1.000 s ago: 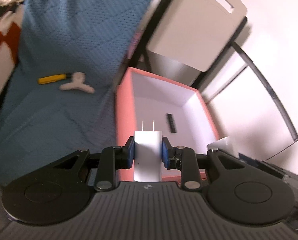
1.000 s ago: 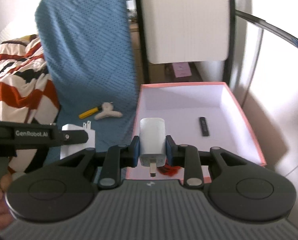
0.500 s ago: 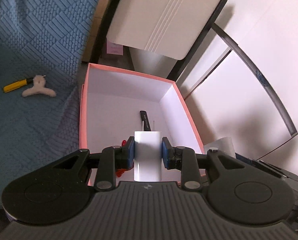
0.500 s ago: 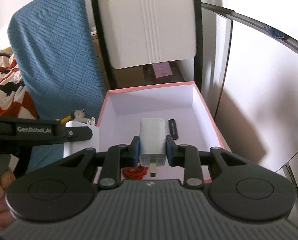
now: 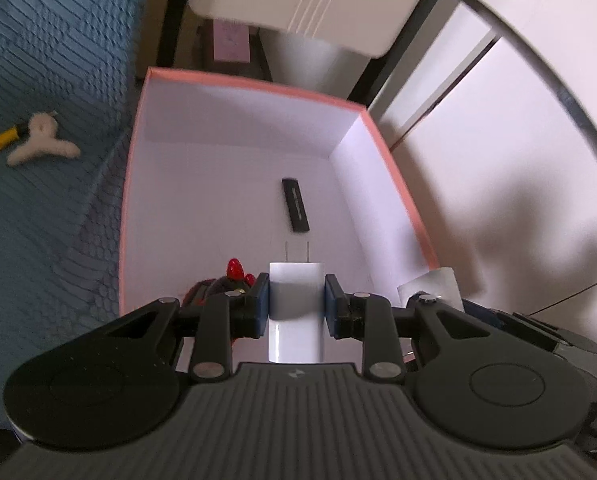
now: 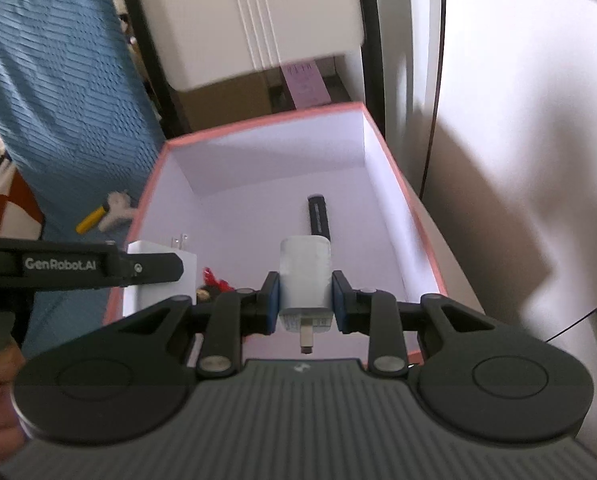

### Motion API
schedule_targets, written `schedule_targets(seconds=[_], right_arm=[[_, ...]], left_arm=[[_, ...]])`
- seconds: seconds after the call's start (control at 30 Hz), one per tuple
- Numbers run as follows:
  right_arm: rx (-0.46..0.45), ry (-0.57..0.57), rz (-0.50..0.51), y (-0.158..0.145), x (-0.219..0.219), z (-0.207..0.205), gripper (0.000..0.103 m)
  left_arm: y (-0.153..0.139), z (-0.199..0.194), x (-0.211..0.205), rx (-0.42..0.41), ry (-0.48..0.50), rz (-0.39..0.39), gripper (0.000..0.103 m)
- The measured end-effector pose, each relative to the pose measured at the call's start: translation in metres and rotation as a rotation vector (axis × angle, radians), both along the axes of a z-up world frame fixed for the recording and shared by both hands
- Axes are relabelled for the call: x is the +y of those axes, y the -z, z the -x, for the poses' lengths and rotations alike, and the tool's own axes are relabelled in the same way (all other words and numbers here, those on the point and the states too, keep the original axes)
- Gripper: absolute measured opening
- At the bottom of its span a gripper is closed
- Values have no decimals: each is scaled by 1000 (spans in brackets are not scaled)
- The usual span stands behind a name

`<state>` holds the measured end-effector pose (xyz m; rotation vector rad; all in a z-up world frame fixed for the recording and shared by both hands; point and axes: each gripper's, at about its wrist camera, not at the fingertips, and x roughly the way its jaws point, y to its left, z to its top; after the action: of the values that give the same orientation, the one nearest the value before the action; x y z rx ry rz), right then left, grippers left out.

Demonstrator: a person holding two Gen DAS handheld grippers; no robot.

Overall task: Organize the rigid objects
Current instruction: 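Lower both chargers into the pink box and open both grippers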

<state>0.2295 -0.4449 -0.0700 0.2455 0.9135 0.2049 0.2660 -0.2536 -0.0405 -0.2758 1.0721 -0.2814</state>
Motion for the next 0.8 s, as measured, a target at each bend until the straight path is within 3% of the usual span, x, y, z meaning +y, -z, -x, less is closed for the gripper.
schedule_targets(seconds=[0.37,0.53,0.8], right_arm=[[118,-34,5,59,-4,-38,30],[174,-47,-9,79,-2,-44,31],[169,-50,-18,77,-2,-42,30]], left_arm=[[57,-29,-22,120,22,-33,33],[60,-29,-29,119,30,-39,33],[49,-23,-29,94,36,-46,33]])
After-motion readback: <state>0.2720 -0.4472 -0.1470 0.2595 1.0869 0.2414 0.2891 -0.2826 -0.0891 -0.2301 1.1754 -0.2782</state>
